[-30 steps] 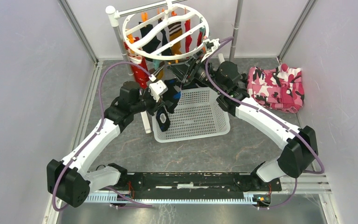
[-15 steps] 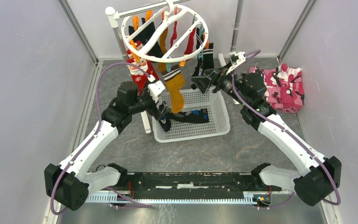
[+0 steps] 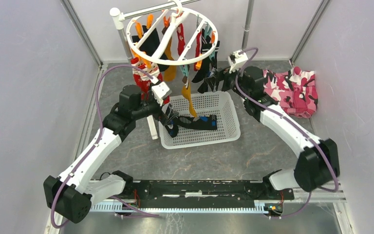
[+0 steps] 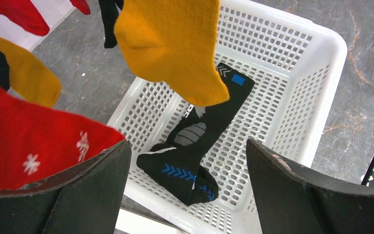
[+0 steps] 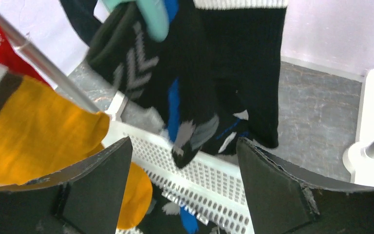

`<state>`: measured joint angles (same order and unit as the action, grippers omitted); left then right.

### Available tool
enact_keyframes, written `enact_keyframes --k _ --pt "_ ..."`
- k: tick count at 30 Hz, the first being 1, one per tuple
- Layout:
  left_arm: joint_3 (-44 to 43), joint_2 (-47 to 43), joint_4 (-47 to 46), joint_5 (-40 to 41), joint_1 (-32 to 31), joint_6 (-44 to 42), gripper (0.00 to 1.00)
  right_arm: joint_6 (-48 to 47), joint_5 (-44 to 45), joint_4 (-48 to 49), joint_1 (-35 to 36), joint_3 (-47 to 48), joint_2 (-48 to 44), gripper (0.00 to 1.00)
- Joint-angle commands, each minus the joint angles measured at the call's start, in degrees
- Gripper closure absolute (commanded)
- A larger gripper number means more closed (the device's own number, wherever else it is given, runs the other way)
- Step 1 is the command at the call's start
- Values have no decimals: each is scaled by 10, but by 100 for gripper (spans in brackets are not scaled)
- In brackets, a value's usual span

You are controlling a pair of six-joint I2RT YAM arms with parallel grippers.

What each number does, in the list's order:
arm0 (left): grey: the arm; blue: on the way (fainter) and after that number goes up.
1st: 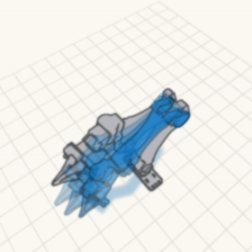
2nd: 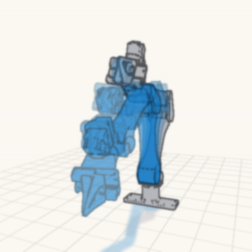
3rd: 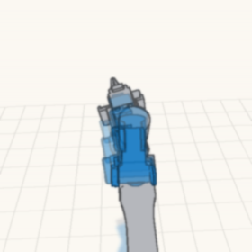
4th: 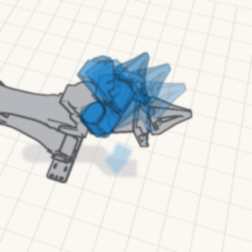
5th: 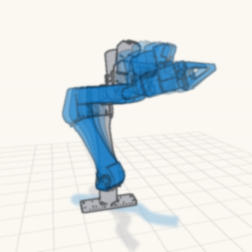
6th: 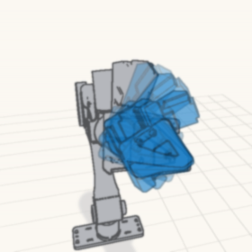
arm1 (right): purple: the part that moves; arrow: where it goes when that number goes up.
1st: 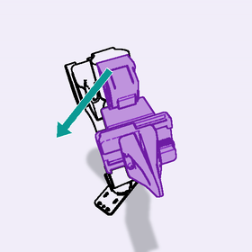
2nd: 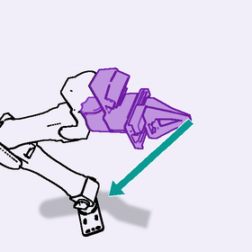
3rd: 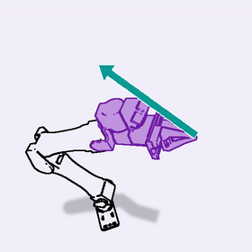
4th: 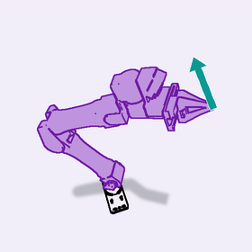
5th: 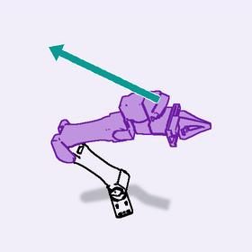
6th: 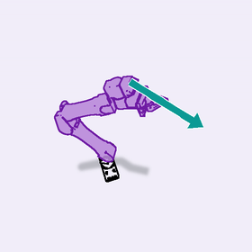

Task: Remove the socks clipped to the hanger

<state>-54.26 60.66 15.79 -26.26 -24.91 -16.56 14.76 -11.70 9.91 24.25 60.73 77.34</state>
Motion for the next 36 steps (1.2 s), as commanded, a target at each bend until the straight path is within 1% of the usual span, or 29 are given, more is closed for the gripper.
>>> enact_keyframes --k 1,2,5,8,10,11,17,21,26,30,36 --pt "-33 -15 6 -14 -4 39 7 4 -33 83 -2 78 66 19" --pt "-35 -17 9 -13 -3 42 7 10 -31 87 -2 91 82 25" --pt "-41 -22 17 -13 -3 50 7 10 -15 92 -2 111 105 52" --pt "-43 -30 22 -16 -3 59 7 10 -12 91 -2 110 103 87" --pt "-45 -35 23 -21 -3 64 7 13 -24 96 -2 93 84 98" --pt "-46 -37 24 -23 -2 67 7 14 -29 99 -2 80 70 100" --pt "-65 -48 29 -45 -2 91 7 32 -85 87 0 8 -12 100" --pt "-85 -55 40 -71 -2 103 7 44 -112 60 17 -15 -51 100" --pt "-103 -65 57 -89 -2 95 8 42 -149 19 60 11 -67 100" --pt "-111 -72 68 -92 -2 81 10 45 -183 0 83 40 -62 97" --pt "-98 -79 69 -112 -3 76 11 78 -251 37 91 37 -58 95"
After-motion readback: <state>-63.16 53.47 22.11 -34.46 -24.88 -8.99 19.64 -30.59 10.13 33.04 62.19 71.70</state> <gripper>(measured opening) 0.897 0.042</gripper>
